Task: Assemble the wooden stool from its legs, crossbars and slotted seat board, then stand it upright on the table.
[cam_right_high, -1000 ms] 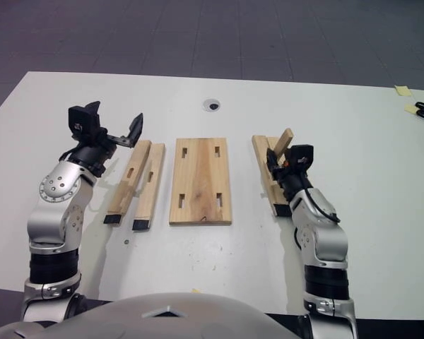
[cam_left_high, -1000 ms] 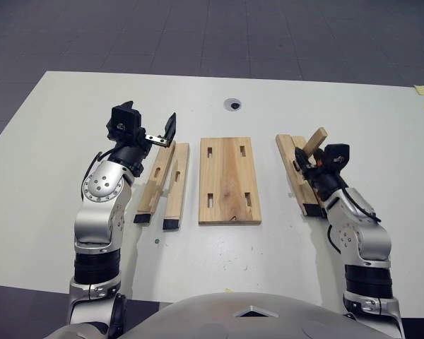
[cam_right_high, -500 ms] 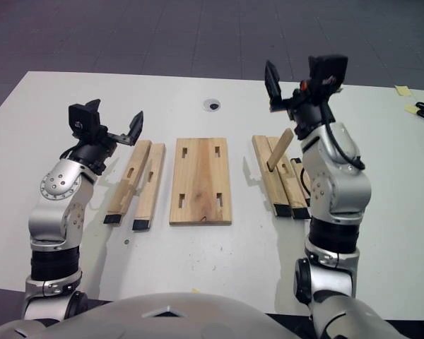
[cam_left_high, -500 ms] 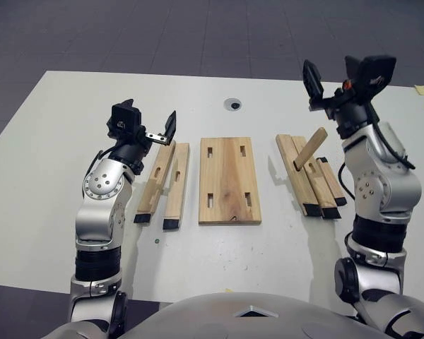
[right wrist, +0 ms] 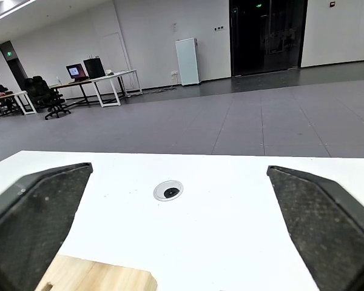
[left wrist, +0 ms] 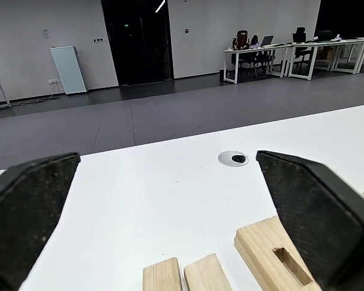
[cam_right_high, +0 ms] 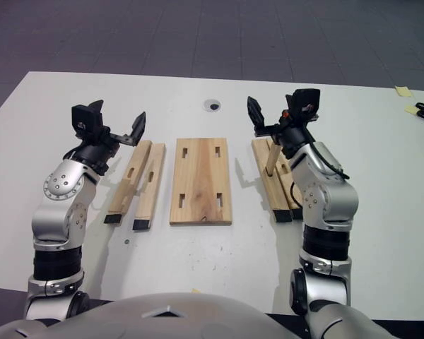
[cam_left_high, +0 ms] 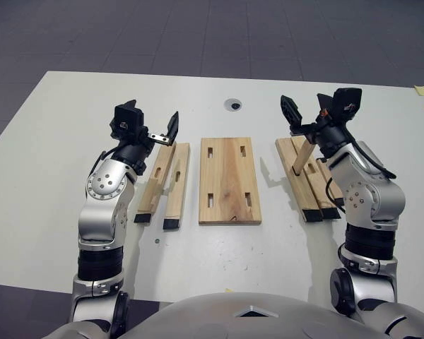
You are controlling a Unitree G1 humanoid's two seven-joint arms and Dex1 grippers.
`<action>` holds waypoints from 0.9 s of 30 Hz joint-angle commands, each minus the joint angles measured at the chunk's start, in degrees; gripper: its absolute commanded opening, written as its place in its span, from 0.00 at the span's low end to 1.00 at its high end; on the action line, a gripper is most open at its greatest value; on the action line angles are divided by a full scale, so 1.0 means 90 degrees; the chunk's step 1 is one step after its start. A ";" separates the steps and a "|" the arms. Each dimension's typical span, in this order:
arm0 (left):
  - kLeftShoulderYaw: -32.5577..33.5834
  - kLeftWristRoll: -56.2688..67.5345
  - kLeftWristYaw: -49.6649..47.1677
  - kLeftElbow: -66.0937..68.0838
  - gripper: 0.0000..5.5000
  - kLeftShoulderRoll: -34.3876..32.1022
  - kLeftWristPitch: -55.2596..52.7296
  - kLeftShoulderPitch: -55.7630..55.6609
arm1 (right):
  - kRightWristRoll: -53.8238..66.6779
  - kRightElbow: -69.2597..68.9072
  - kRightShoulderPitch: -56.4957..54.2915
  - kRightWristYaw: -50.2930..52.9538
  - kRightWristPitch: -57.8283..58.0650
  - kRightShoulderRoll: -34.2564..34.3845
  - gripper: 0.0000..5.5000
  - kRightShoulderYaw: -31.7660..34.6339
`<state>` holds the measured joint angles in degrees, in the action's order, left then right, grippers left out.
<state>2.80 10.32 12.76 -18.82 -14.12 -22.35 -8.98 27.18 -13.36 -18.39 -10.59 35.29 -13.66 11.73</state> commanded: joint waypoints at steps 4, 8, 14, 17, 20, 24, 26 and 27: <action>-0.0053 -0.0024 0.0018 -0.0028 0.98 0.0016 -0.0024 0.0011 | 0.0249 -0.0014 -0.0700 0.0236 -0.0019 -0.0023 0.97 0.0456; -0.0047 -0.0017 0.0019 -0.0024 0.98 0.0013 -0.0028 -0.0002 | 0.0458 -0.0168 -0.1221 0.0365 0.0061 -0.0173 0.97 0.0737; -0.0051 -0.0025 0.0004 -0.0056 0.98 0.0018 -0.0034 0.0043 | 0.0364 -0.0229 -0.0798 0.0238 0.0191 -0.0345 0.97 0.0570; -0.0053 -0.0026 -0.0006 -0.0063 0.98 0.0024 -0.0043 0.0024 | 0.0257 -0.0233 -0.0286 0.0139 0.0232 -0.0338 0.97 0.0375; -0.0060 -0.0029 0.0003 -0.0060 0.98 0.0018 -0.0040 0.0028 | 0.0094 -0.0177 0.0177 0.0049 0.0272 -0.0375 0.97 0.0126; -0.0060 -0.0026 0.0013 -0.0048 0.98 0.0010 -0.0041 0.0032 | -0.0104 -0.0187 0.0462 -0.0036 0.0251 -0.0417 0.97 -0.0102; -0.0065 -0.0020 0.0022 -0.0046 0.98 0.0006 -0.0045 0.0031 | -0.0104 -0.0187 0.0374 -0.0015 0.0162 -0.0371 0.97 -0.0065; -0.0068 -0.0020 0.0026 -0.0043 0.98 0.0003 -0.0048 0.0026 | -0.0120 -0.0183 0.0319 -0.0015 0.0121 -0.0375 0.97 -0.0057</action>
<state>2.48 10.35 12.79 -18.97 -14.05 -22.38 -8.86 26.53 -15.78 -16.04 -10.92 35.55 -17.19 11.48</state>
